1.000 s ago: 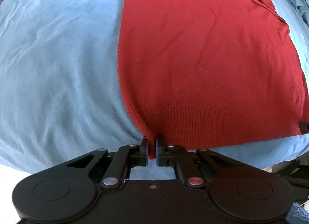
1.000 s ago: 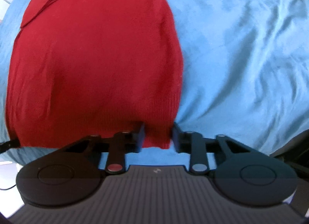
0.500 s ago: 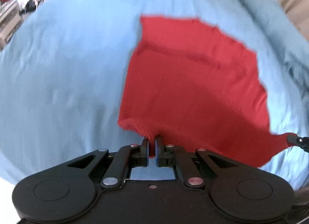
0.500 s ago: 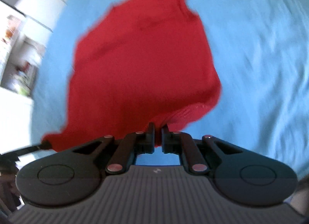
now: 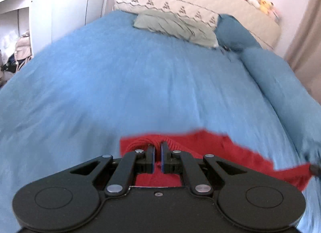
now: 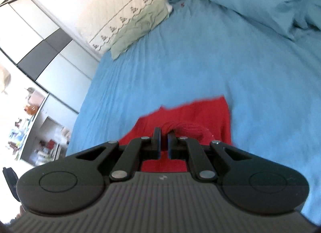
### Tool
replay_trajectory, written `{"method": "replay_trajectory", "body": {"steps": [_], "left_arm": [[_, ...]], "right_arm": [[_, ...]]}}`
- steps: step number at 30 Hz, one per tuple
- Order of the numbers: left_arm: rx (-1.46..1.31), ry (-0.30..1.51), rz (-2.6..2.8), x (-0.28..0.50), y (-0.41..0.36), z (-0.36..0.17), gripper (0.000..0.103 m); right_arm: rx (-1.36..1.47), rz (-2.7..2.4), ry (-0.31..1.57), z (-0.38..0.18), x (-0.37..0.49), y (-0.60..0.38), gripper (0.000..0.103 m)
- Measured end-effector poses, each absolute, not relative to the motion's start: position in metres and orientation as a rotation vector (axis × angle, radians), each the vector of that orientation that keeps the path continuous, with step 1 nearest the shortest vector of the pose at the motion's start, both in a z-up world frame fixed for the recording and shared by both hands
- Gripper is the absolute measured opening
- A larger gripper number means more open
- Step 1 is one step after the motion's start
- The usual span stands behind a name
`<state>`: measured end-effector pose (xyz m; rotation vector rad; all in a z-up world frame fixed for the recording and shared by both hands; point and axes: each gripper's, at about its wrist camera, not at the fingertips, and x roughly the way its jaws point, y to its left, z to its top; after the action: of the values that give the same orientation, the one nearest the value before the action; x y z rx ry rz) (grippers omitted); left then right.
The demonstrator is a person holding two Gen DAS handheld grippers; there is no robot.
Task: Fold small clothes
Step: 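Lift the hem with both tools and carry it toward the collar, then open both tools to lay the hem on the sweater and withdraw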
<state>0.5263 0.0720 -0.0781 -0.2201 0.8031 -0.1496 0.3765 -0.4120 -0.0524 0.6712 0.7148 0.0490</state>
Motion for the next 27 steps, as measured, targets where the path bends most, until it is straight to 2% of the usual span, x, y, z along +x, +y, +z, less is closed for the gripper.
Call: {"method": "replay_trajectory", "body": {"steps": [8,15,18,19,20,21,22,23,27], "left_arm": [[-0.205,0.844,-0.048,0.615,0.040,-0.143,0.005],[-0.184,0.908,0.023,0.634,0.039,-0.178,0.006],[-0.115,0.908,0.047,0.635,0.030,-0.177,0.012],[-0.093,0.903,0.058,0.633,0.029,-0.174,0.026],[-0.079,0.902,0.067,0.632,0.028,-0.172,0.055],[-0.074,0.892,0.067,0.628,0.028,-0.168,0.070],[-0.068,0.871,0.067,0.620,0.030,-0.164,0.086],[-0.066,0.848,0.073,0.612,0.031,-0.160,0.092],[-0.024,0.858,0.002,0.582,0.027,-0.158,0.093]], "right_arm": [[0.708,-0.038,0.722,-0.144,0.492,-0.433,0.021],[0.597,-0.061,0.790,-0.178,0.532,-0.426,0.021],[0.542,-0.053,0.827,-0.178,0.531,-0.421,0.026],[0.519,-0.047,0.840,-0.178,0.533,-0.420,0.032],[0.502,-0.041,0.848,-0.176,0.534,-0.418,0.053],[0.494,-0.034,0.846,-0.173,0.537,-0.416,0.066],[0.485,-0.029,0.824,-0.169,0.534,-0.415,0.090],[0.472,-0.036,0.801,-0.164,0.529,-0.414,0.103],[0.368,-0.016,0.757,-0.150,0.512,-0.401,0.103]]}}
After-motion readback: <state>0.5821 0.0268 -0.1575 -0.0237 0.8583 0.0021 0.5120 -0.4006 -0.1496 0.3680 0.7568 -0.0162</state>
